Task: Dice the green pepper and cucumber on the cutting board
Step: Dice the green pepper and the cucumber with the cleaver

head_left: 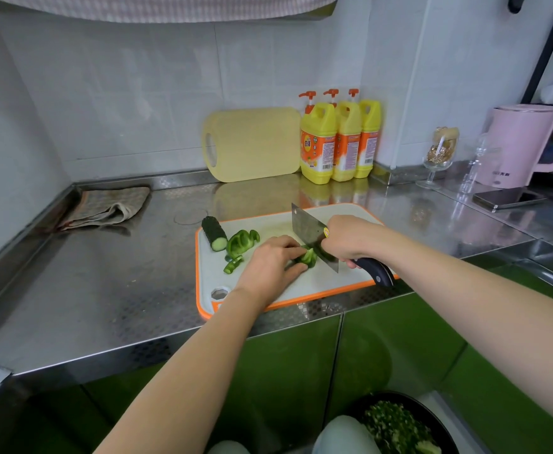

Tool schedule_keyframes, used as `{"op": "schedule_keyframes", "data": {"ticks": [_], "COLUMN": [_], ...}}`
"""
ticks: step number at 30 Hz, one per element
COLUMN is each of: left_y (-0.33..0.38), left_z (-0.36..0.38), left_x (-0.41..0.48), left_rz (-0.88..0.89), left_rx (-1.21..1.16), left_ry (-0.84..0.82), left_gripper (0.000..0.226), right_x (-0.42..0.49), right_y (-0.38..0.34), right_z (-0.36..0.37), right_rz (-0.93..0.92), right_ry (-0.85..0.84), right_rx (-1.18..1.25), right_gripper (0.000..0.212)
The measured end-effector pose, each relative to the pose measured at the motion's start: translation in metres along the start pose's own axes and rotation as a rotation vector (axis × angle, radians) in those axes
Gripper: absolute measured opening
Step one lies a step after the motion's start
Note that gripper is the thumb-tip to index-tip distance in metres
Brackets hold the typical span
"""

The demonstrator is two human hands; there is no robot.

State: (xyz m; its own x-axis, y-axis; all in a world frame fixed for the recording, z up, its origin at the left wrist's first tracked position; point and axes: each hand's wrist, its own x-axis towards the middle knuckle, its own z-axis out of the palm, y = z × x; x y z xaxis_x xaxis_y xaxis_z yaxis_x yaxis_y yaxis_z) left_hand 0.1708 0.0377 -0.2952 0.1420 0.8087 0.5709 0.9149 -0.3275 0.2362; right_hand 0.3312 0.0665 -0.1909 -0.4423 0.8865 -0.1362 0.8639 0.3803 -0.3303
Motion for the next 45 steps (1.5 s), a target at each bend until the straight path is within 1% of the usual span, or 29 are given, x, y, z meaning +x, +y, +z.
{"op": "schedule_keyframes", "data": {"ticks": [3,6,9,13,16,20,24,28,30,33,37,45], "left_y": [-0.001,-0.001,-0.001,-0.002,0.0,0.003,0.002,0.001,0.001,0.001,0.002,0.003], "left_z": [0.0,0.0,0.001,0.001,0.0,-0.003,-0.002,-0.001,-0.002,-0.002,-0.003,-0.002], "left_x": [0.0,0.0,0.0,0.0,-0.001,-0.001,-0.002,-0.001,-0.002,-0.002,-0.002,-0.002], "left_rz": [-0.002,-0.01,-0.017,-0.016,-0.035,-0.062,-0.059,-0.053,-0.053,-0.054,-0.045,-0.05], "left_rx": [-0.002,-0.004,-0.008,-0.004,-0.004,-0.027,-0.041,-0.055,-0.062,-0.067,-0.071,-0.063], "left_ry": [-0.003,-0.004,-0.008,-0.016,-0.009,0.025,0.032,0.034,0.034,0.036,0.034,0.039], "left_gripper": [0.03,0.031,0.031,0.03,0.027,0.022,0.022,0.023,0.022,0.022,0.024,0.024], "right_x": [0.002,0.001,0.007,0.015,0.023,0.03,0.025,0.014,0.012,0.01,0.008,0.004], "right_y": [-0.005,-0.008,-0.005,-0.007,-0.004,-0.001,0.006,0.005,0.007,0.01,0.012,0.011], "right_z": [-0.001,-0.003,0.009,0.016,0.019,0.022,0.013,0.0,0.002,0.007,0.005,0.005], "right_rz": [0.014,0.09,0.078,0.121,0.082,0.096,0.04,0.035,0.01,-0.018,-0.022,-0.027], "right_ry": [-0.026,-0.085,-0.075,-0.039,0.006,0.046,0.094,0.039,0.021,0.021,0.045,0.022], "right_rx": [-0.002,-0.037,-0.068,-0.011,0.085,0.123,0.169,0.106,0.093,0.076,0.105,0.095], "right_gripper": [0.027,0.021,0.028,0.033,0.031,0.026,0.025,0.021,0.024,0.028,0.028,0.027]}}
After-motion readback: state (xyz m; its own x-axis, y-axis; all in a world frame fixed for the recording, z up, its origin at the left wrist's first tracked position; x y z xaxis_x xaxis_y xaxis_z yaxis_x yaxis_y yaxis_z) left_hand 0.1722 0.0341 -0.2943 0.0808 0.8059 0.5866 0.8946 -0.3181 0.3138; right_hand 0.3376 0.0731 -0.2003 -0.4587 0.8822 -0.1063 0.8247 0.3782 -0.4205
